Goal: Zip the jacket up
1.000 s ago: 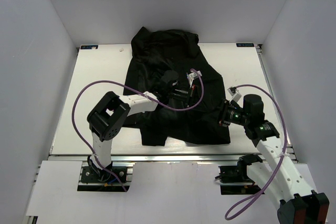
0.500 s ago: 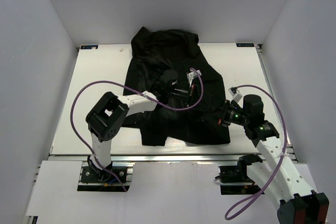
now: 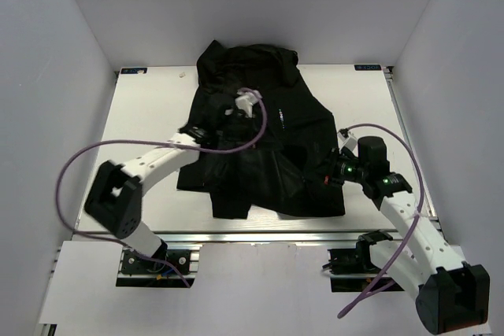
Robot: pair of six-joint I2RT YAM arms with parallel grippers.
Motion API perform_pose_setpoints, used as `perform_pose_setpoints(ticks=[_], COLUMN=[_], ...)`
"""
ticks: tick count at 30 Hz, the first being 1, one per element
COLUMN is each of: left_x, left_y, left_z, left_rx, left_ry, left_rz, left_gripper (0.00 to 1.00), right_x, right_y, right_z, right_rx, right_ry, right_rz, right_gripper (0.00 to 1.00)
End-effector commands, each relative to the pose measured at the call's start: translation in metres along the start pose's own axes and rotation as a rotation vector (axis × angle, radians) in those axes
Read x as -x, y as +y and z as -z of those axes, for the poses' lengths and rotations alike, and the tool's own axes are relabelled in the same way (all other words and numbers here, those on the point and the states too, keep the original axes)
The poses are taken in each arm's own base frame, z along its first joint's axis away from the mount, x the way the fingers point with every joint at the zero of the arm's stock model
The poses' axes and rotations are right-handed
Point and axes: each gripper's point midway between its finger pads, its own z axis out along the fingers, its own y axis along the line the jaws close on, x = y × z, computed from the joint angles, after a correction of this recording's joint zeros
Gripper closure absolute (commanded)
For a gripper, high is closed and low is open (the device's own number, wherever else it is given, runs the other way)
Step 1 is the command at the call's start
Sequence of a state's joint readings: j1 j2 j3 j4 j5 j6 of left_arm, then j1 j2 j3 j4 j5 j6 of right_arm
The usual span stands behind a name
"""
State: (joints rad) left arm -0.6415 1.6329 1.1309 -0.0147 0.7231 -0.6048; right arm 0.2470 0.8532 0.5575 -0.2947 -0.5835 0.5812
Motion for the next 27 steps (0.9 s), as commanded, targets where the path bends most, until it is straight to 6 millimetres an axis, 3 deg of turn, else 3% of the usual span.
perform_pose_setpoints(ticks=[1, 2, 3, 4, 7, 8, 10, 12, 13, 18, 22, 27], left_x=[-0.021, -0.019, -0.024, -0.044, -0.075, -0.092, -0.101, -0.107, -0.1, -0.101, -0.11, -0.099], left_y=[0.048, 0.069, 0.078, 0.091, 0.129, 0.14, 0.152, 0.159, 0.162, 0.181, 0.201, 0.201], left_z=[0.069, 0.089, 0.104, 0.129, 0.183, 0.191, 0.2, 0.197, 0.189, 0.174, 0.185, 0.188], left_rx=[0.458, 0.63, 0.718, 0.844, 1.098, 1.133, 1.167, 1.152, 1.12, 1.109, 1.236, 1.217], left_ry=[-0.011, -0.051, -0.057, -0.006, 0.013, 0.038, 0.018, 0.008, -0.024, 0.008, 0.061, -0.005], left_rz=[0.079, 0.087, 0.119, 0.19, 0.363, 0.413, 0.466, 0.464, 0.453, 0.429, 0.455, 0.449], left_gripper=[0.02, 0.02, 0.02, 0.02, 0.02, 0.02, 0.02, 0.02, 0.02, 0.13, 0.18, 0.18], right_x=[0.028, 0.031, 0.031, 0.031, 0.036, 0.037, 0.039, 0.04, 0.043, 0.04, 0.039, 0.037], right_y=[0.009, 0.009, 0.006, 0.005, 0.001, -0.001, -0.004, -0.008, -0.008, -0.013, -0.017, -0.022], right_z=[0.003, 0.003, 0.001, 0.0, -0.001, -0.001, 0.0, -0.001, -0.001, -0.003, -0.003, -0.006], right_rx=[-0.011, -0.018, -0.026, -0.033, -0.063, -0.073, -0.097, -0.118, -0.126, -0.146, -0.163, -0.174], right_ry=[-0.061, -0.062, -0.048, -0.044, -0.038, -0.038, -0.03, -0.019, -0.021, 0.013, 0.029, 0.055], right_rz=[0.107, 0.131, 0.133, 0.139, 0.158, 0.162, 0.184, 0.193, 0.197, 0.187, 0.187, 0.181], right_gripper=[1.0, 1.0, 1.0, 1.0, 1.0, 1.0, 1.0, 1.0, 1.0, 1.0, 1.0, 1.0])
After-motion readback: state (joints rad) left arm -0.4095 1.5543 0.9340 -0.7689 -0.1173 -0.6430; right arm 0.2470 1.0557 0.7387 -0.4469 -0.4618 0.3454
